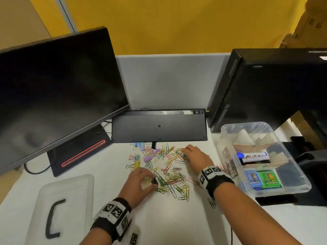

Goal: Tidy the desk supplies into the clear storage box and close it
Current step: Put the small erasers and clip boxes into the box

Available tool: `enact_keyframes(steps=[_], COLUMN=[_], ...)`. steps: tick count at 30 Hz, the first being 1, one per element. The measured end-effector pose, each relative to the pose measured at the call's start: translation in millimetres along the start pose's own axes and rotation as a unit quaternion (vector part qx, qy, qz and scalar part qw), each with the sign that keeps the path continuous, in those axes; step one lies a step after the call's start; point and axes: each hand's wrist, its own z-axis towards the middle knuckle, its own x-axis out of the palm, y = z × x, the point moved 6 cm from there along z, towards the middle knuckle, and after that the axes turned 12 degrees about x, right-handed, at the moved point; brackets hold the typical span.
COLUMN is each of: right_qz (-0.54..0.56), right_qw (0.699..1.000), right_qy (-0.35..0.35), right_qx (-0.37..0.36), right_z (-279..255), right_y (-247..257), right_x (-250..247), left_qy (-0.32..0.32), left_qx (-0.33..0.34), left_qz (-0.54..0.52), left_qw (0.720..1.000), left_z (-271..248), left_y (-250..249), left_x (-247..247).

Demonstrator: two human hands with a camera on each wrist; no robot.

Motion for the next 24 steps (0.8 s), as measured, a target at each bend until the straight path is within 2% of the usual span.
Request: enact_keyframes(steps=[3,7,12,13,16,18,20,22,24], right_qz=[-0.06,-0.035,0.11,0.155,0.261,0.374,0.518,0.637,0.746], right_qw=[0.998,0.999,0.992,0.985,0.957,0.914,0.835,0.741,0.621], right_qy=[0.017,0.015,-0.05,-0.052,-0.079,-0.081,-0.035,0.028,0.093], right_qx=[-0.009,-0.011,0.034,0.051,0.094,0.137,0.183,0.208,0.223], right_z=[11,17,8,6,-1,-9,-16,-19,-22], right_y=[0,-6,-12,-14,-19,-22,-20,-12,4], right_x=[11,22,14,13,10,10,16,26,40], left_qy=[-0.035,-0.051,-0.085,-0.088,-0.083,-0.081,-0.067,-0.045,-0.027], left_qx=[-0.074,-0.142,-0.241,-0.252,-0.266,-0.262,-0.246,-0.228,-0.221], left_qz=[-0.137,-0.273,-0.422,-0.432,-0.427,-0.419,-0.388,-0.356,-0.322], left_qw=[0.987,0.95,0.87,0.861,0.86,0.866,0.886,0.905,0.92], left_z=[-6,-16,-27,-28,-29,-27,-26,-24,-21], left_y=[7,24,50,54,60,60,60,60,63], left_x=[-19,-35,-35,-35,-33,-33,-33,-31,-29])
